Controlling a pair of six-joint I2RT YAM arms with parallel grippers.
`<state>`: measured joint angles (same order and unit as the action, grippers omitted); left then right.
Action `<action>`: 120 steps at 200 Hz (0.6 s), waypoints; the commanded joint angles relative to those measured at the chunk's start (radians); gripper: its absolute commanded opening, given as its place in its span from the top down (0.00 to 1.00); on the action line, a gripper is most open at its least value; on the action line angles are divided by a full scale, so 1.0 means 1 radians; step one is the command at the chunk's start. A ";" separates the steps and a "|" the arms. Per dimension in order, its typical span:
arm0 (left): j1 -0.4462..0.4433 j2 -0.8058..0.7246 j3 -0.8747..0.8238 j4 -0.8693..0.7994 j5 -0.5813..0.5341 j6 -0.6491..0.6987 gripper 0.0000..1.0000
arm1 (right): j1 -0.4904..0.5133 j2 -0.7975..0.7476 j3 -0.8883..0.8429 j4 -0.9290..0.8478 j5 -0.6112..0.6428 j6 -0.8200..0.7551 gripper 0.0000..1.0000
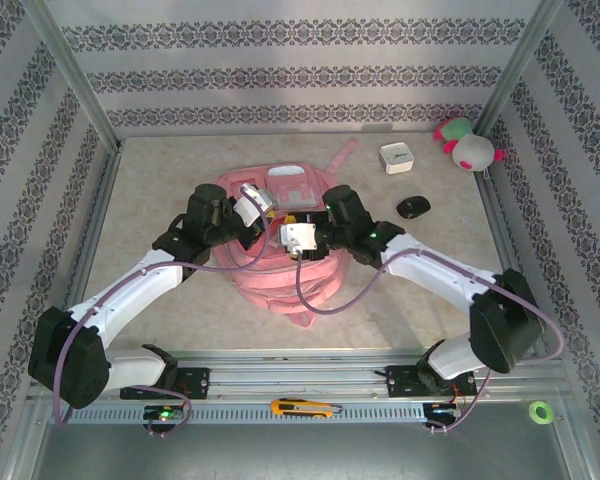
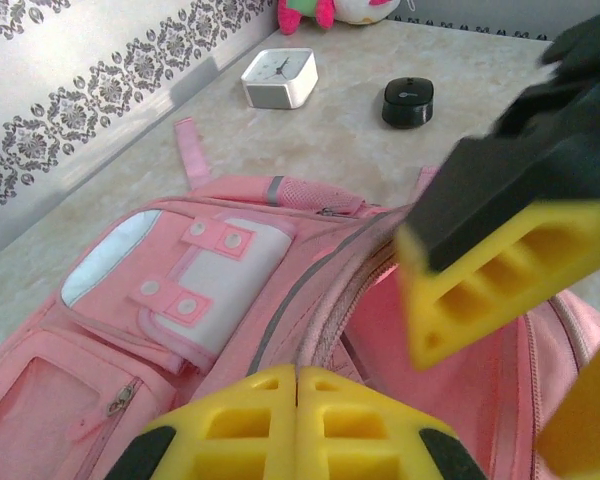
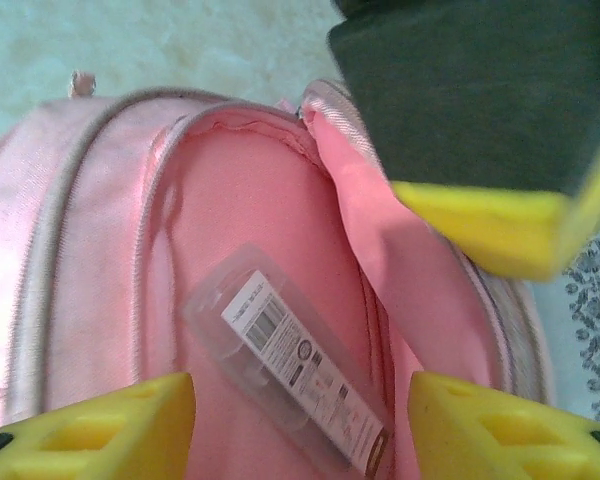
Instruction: Pack books, pencil case, and school supplies into a backpack
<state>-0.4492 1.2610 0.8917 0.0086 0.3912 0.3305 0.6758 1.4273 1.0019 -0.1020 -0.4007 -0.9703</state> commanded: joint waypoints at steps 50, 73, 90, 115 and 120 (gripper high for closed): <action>0.010 -0.111 -0.076 0.047 0.027 -0.118 1.00 | 0.104 -0.200 -0.218 0.006 0.006 0.424 0.46; 0.010 -0.128 -0.084 0.062 0.022 -0.174 1.00 | 0.127 -0.141 -0.229 0.173 0.074 0.894 0.39; 0.010 -0.128 -0.076 0.062 0.018 -0.214 1.00 | 0.140 -0.099 -0.230 0.246 0.120 1.217 0.39; 0.010 -0.117 -0.057 0.065 0.004 -0.292 1.00 | 0.208 -0.079 -0.260 0.363 0.249 1.566 0.40; 0.010 -0.113 -0.053 0.065 0.000 -0.307 1.00 | 0.223 -0.079 -0.271 0.395 0.286 1.627 0.39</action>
<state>-0.4492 1.1545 0.8047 0.0200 0.4065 0.1360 0.8314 1.3445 0.7704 0.1024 -0.2726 0.1474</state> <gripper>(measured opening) 0.040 0.606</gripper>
